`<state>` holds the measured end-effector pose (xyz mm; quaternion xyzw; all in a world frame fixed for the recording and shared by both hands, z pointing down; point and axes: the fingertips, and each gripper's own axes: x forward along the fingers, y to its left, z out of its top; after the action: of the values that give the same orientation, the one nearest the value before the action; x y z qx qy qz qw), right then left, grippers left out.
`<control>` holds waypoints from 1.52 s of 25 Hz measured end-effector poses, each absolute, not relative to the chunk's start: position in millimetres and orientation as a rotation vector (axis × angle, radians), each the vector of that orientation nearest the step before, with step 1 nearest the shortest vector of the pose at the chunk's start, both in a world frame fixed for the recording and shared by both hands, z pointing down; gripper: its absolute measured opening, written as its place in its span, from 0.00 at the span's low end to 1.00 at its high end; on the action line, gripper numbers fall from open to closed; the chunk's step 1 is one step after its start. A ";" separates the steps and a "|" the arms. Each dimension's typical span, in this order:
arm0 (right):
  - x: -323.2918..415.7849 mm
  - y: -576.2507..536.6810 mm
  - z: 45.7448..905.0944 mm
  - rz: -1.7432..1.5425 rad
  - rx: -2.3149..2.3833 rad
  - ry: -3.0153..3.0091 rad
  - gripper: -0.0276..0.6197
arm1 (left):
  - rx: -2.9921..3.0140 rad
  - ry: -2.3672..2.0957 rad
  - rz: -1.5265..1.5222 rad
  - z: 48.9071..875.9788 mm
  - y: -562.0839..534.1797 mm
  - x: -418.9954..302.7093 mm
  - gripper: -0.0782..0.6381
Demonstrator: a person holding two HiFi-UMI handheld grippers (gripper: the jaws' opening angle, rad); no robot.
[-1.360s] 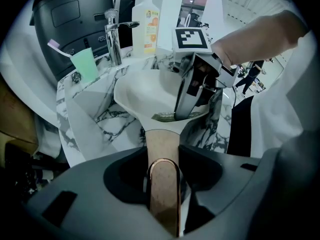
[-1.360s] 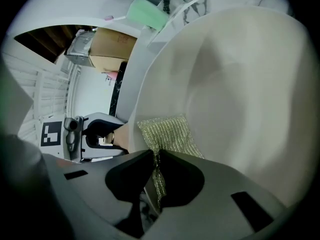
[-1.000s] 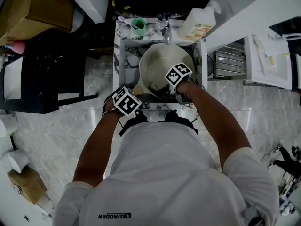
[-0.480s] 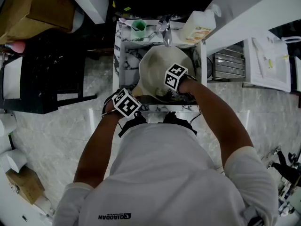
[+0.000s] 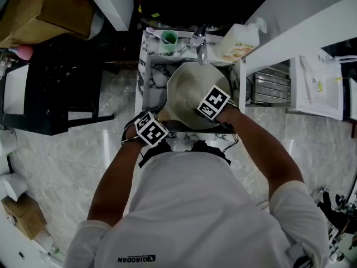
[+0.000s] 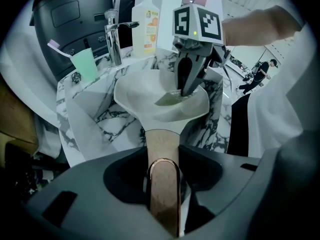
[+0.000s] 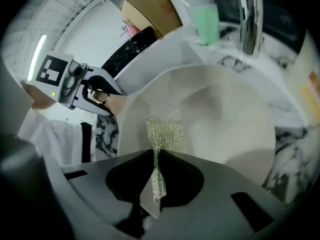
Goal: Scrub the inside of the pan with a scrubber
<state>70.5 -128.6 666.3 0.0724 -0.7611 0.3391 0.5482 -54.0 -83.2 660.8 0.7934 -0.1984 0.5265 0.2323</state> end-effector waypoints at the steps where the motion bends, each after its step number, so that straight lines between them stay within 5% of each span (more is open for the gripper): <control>1: 70.6 -142.5 662.6 0.702 0.224 -1.834 0.15 | 2.180 -0.545 1.448 660.8 -82.9 -54.0 0.39; 9: 66.8 -237.5 665.7 -0.638 0.219 -1.534 0.15 | 2.172 -0.540 1.445 660.7 -82.8 -54.1 0.39; 12: 59.4 -251.2 670.0 -0.882 0.148 -1.410 0.15 | 2.167 -0.538 1.447 661.3 -81.8 -54.4 0.39; 38: 103.6 -296.1 753.4 -0.768 -0.024 -1.241 0.15 | 2.182 -0.556 1.446 655.2 -89.1 -52.7 0.39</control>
<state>103.6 -296.1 753.4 -0.0110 -0.5667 -0.3508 0.7454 -52.7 -89.1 655.2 0.7933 -0.2021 0.5258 0.2310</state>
